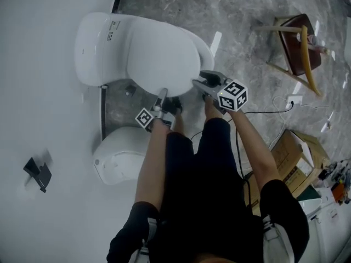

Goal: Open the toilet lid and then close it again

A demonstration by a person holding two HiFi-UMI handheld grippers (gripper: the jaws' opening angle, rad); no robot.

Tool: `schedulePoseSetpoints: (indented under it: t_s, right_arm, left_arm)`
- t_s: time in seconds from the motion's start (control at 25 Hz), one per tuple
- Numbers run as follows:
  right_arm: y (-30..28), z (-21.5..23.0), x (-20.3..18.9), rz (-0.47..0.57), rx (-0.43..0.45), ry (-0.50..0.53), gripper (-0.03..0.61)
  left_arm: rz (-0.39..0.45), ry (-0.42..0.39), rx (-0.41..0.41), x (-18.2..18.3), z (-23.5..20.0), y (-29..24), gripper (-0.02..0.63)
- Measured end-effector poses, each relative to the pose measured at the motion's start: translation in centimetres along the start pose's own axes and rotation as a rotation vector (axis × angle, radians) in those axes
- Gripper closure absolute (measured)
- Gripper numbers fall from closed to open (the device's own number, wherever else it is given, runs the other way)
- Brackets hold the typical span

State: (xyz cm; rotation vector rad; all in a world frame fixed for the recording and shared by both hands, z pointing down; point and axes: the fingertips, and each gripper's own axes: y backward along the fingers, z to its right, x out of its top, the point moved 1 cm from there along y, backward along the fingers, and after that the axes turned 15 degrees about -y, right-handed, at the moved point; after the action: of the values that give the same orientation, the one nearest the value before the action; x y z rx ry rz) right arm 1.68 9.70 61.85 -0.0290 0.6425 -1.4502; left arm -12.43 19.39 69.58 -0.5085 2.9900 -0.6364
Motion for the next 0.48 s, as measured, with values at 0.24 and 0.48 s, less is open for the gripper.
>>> schedulePoseSetpoints:
  t_s: [0.24,0.48]
  right_arm:
    - [-0.4,-2.5,2.3,-0.035,0.026,0.046,0.383]
    - [-0.1,-4.2,4.0,-0.164,-0.035,0.32,0.383]
  left_arm:
    - [0.085,0.004,-0.01,2.4,1.8,1.5,0.413]
    - [0.146,-0.008,-0.021,4.2,3.8,2.4,0.41]
